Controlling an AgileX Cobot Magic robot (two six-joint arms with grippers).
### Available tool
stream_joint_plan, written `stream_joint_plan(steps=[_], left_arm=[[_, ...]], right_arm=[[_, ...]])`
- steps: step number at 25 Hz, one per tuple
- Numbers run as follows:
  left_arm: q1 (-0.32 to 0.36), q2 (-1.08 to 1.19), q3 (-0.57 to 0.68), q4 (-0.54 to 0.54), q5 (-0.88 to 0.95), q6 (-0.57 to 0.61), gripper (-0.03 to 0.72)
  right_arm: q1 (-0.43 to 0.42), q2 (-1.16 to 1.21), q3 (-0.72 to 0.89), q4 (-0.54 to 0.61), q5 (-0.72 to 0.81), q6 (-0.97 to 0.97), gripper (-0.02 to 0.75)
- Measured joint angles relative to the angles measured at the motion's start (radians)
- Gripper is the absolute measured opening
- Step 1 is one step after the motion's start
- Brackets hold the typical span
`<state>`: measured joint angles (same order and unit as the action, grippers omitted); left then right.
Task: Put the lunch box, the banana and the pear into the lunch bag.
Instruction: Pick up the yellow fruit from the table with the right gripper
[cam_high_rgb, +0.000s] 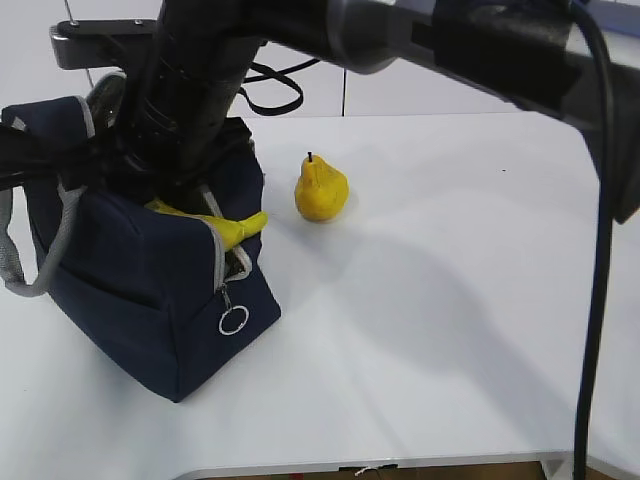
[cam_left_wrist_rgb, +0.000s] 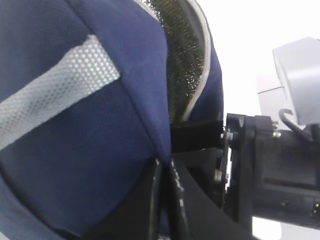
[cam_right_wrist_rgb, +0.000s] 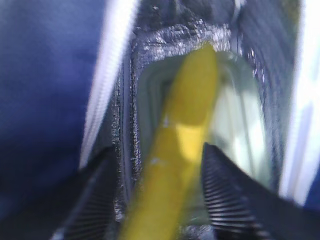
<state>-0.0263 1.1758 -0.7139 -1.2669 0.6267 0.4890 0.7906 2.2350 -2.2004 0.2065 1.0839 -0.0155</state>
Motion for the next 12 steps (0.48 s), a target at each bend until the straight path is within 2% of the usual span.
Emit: stream_joint_plan(steps=[8,12], left_arm=[[0.000,0.000,0.000,0.000,0.000,0.000,-0.016],[0.000,0.000,0.000,0.000,0.002,0.000,-0.016]], right_arm=[[0.000,0.002,-0.013,-0.003,-0.009,-0.098,0.475],[0.000,0.002,-0.068,0.000,0.019,-0.113,0.496]])
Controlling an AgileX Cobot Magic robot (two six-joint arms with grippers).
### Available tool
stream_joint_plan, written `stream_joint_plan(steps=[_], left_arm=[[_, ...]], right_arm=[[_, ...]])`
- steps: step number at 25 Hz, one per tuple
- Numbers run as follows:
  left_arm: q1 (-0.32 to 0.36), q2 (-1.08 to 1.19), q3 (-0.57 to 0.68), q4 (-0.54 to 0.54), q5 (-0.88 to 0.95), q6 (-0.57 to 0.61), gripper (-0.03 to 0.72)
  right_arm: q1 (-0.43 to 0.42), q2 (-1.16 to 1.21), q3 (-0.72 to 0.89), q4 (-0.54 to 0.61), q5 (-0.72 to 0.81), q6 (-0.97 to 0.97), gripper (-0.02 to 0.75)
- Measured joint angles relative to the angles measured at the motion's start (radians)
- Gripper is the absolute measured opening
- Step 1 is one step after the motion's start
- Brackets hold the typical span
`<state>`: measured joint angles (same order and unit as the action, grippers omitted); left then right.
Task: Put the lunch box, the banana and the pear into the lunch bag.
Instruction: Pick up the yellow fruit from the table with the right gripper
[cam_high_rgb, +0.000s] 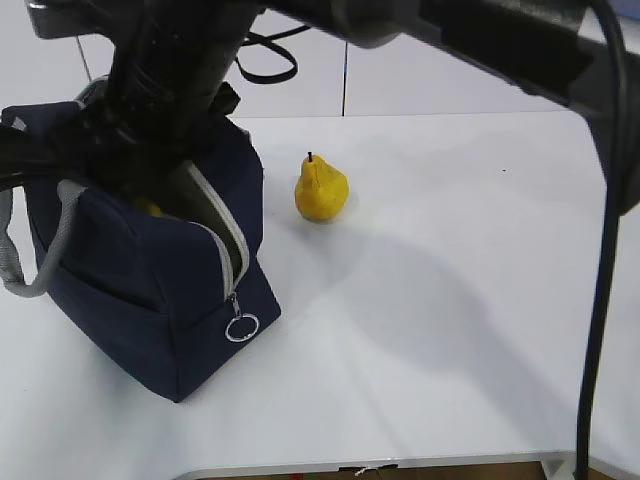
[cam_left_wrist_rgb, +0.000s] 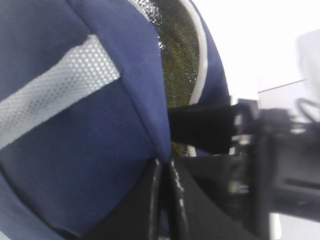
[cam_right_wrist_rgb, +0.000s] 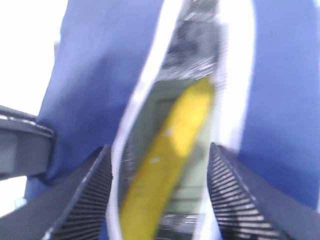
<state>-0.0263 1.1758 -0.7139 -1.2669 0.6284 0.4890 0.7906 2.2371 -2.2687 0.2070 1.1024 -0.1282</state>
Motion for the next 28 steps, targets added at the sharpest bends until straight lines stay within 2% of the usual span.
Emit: stream_joint_plan(steps=[7,20,28], left_arm=[[0.000,0.000,0.000,0.000,0.000,0.000,-0.016],[0.000,0.000,0.000,0.000,0.000,0.000,-0.017],[0.000,0.000,0.000,0.003,0.000,0.002,-0.016]], right_arm=[[0.000,0.000,-0.157,-0.066,0.137,-0.005,0.496],[0.000,0.000,-0.191,-0.106,0.154,-0.069,0.496],[0.000,-0.004,-0.294,-0.164,0.157,-0.138,0.495]])
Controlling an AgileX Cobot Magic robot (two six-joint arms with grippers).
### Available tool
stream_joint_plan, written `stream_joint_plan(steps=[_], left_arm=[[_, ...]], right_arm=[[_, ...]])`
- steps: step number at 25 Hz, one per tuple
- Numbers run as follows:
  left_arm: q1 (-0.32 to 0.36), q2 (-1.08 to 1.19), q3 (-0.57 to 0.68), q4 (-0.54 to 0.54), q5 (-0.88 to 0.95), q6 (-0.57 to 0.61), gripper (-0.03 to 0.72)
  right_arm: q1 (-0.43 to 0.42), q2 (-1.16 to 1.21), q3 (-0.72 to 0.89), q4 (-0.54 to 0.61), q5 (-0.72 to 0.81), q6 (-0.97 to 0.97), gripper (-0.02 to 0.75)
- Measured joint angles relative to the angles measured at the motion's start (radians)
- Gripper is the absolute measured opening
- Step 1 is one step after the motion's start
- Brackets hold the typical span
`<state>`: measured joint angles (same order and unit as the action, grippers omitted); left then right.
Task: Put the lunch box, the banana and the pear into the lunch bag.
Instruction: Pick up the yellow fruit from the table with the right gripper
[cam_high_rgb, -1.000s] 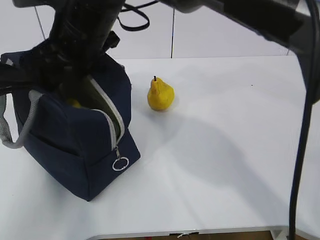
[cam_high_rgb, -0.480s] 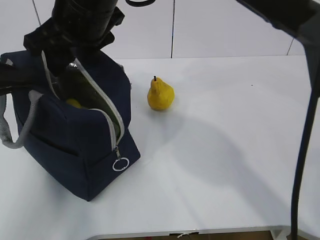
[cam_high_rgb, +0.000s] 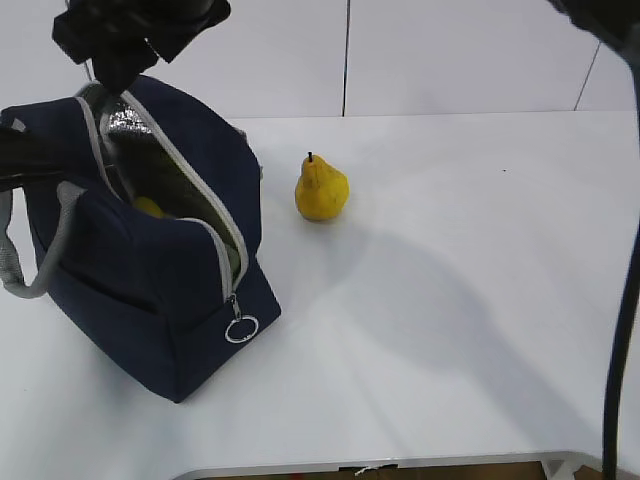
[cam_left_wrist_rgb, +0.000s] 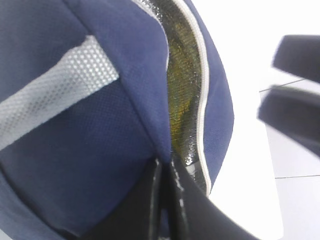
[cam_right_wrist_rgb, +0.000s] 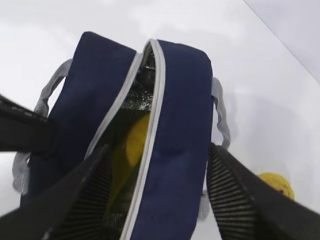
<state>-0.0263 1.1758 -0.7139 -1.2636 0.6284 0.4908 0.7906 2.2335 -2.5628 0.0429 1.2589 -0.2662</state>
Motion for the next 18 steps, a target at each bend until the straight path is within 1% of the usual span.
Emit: stream_joint_plan(steps=[3,9,12,16,18], left_arm=[[0.000,0.000,0.000,0.000,0.002,0.001,-0.016],[0.000,0.000,0.000,0.002,0.002,0.001,-0.017],[0.000,0.000,0.000,0.002,0.002,0.004,-0.017],[0.000,0.000,0.000,0.002,0.002,0.015,-0.017],[0.000,0.000,0.000,0.002,0.002,0.017,-0.017]], right_arm=[[-0.004,-0.029,0.004,0.000,0.002,-0.003,0.495],[-0.017,-0.134,0.112,-0.002,0.003,-0.005,0.495],[-0.051,-0.170,0.167,0.013,0.004,-0.005,0.495],[-0.112,-0.201,0.211,0.073,0.004,-0.005,0.495],[-0.133,-0.214,0.237,0.085,0.004,-0.005,0.495]])
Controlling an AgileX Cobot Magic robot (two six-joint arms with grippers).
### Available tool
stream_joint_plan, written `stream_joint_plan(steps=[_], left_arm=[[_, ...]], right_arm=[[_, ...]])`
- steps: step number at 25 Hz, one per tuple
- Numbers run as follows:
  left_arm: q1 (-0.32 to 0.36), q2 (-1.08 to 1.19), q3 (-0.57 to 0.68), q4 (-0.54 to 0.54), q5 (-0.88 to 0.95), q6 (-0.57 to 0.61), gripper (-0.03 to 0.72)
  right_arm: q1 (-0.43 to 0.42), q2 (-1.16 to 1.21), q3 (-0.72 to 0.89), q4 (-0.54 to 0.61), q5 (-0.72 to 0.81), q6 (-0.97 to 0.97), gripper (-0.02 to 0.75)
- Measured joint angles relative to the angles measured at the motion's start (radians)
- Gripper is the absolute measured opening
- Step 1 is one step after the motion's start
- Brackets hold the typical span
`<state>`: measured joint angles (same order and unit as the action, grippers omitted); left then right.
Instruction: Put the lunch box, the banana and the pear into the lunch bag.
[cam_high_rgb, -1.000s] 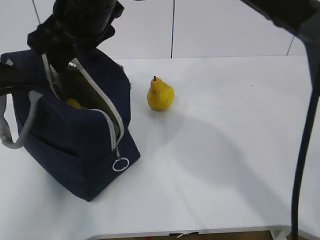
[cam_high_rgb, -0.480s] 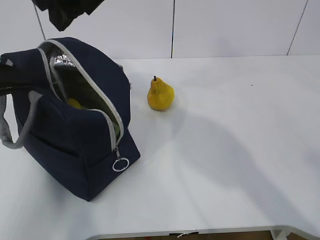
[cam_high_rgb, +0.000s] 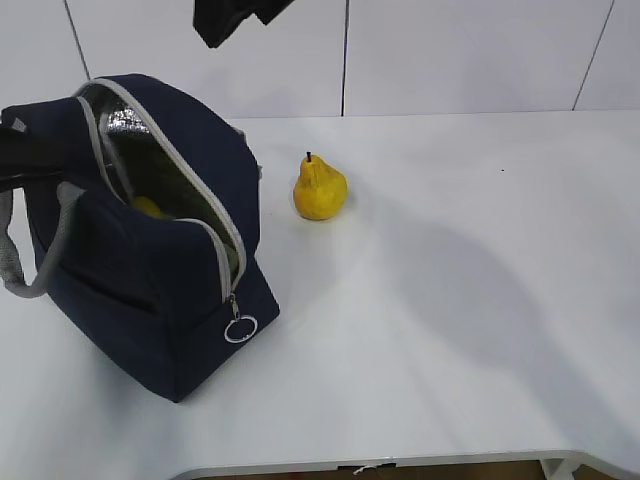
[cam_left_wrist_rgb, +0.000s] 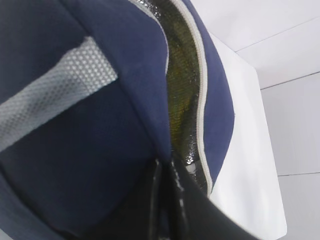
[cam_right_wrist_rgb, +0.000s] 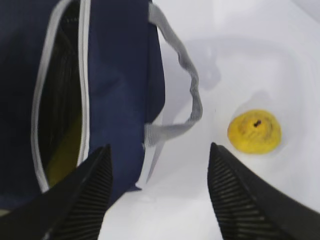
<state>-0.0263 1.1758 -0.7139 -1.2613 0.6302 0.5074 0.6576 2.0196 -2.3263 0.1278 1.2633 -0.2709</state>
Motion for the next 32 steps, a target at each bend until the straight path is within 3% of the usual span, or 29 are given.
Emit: stream_joint_plan(steps=[8,25,32], left_arm=[[0.000,0.000,0.000,0.000,0.000,0.004,-0.017],[0.000,0.000,0.000,0.000,0.000,0.007,-0.017],[0.000,0.000,0.000,0.000,-0.003,0.007,-0.016]], right_arm=[[-0.031,-0.065,0.160,0.014,-0.028,0.000,0.495],[-0.053,-0.370,0.909,-0.011,-0.667,0.000,0.495],[-0.053,-0.424,1.136,-0.007,-0.912,0.000,0.495]])
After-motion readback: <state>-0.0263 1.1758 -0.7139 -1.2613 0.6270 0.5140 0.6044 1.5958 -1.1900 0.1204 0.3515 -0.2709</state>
